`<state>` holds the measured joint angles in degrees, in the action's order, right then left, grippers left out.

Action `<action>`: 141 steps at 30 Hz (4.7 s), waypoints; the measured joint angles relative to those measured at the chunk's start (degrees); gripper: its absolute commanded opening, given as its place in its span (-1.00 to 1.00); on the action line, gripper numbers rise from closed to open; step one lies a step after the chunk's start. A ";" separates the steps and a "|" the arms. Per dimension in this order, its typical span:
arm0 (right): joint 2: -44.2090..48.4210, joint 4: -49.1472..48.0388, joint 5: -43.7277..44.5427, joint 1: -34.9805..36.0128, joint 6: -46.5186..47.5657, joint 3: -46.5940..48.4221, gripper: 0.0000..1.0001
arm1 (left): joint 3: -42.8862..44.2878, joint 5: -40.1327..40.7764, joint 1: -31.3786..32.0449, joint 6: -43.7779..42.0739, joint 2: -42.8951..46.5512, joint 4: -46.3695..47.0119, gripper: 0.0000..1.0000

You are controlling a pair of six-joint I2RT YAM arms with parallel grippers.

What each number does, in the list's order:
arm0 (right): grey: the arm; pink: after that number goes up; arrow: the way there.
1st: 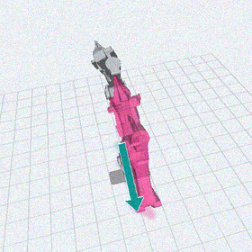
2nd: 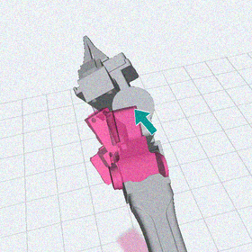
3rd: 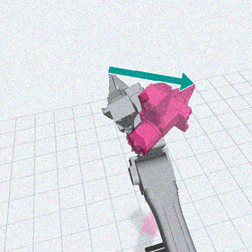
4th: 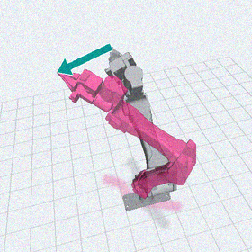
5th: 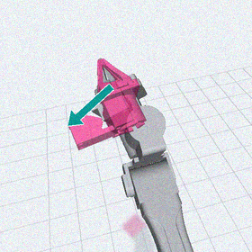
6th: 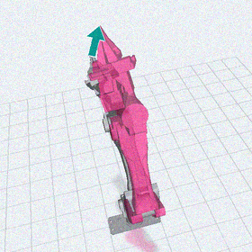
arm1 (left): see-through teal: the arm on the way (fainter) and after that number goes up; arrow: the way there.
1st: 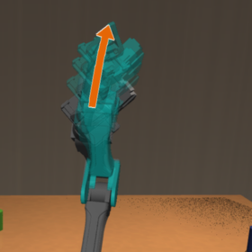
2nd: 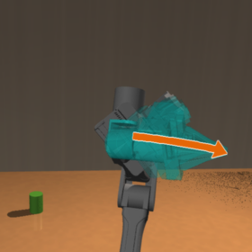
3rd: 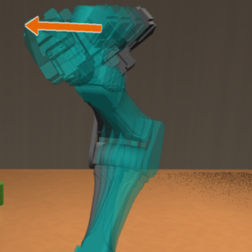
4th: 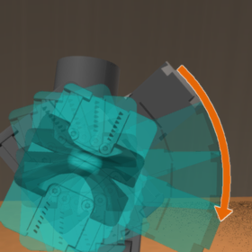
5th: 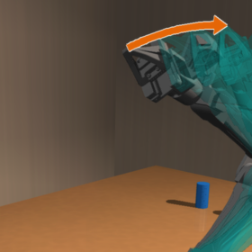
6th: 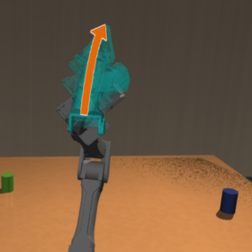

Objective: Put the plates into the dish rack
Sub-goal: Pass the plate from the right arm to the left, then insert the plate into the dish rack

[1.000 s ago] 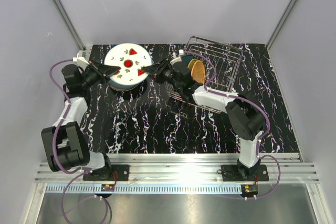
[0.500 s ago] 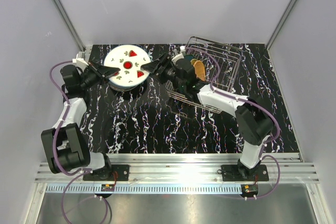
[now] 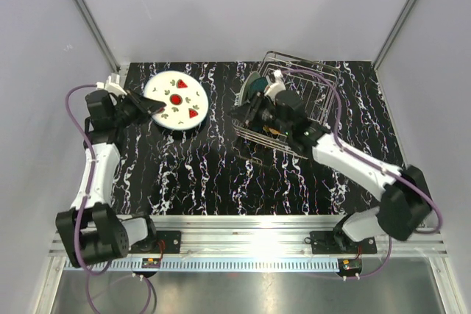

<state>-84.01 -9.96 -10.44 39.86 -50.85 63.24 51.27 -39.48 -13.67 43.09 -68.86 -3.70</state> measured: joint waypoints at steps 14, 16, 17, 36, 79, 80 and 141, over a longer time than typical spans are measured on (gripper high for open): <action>36.46 19.41 24.35 -0.35 19.26 -15.80 -1.00 | 10.73 15.74 21.42 -10.86 10.93 -17.79 -1.00; 38.03 22.01 28.61 -0.50 20.83 -17.68 -0.96 | 14.03 18.47 26.86 -12.24 10.14 -19.56 -1.00; 38.56 23.19 30.86 -0.55 21.42 -18.49 -0.81 | 16.17 19.87 30.51 -13.03 9.44 -20.81 -1.00; 61.22 32.11 58.90 -0.66 22.53 -29.90 -0.17 | 41.51 46.97 60.67 -21.86 -24.46 -26.82 -1.00; 60.11 29.11 58.75 -0.66 24.15 -30.73 -0.27 | 64.52 65.29 65.40 -31.21 -49.09 -27.39 -1.00; 60.06 29.11 58.75 -0.66 24.15 -30.73 -0.27 | 64.57 65.29 65.40 -31.19 -49.29 -27.36 -1.00; 58.73 28.09 57.79 -0.66 25.03 -30.97 -0.24 | 65.85 65.35 65.42 -27.82 -55.12 -25.51 0.00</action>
<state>-25.28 18.13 47.35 39.20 -25.82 32.27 117.12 25.87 51.75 15.27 -123.98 -29.21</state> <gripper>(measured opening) 0.376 0.466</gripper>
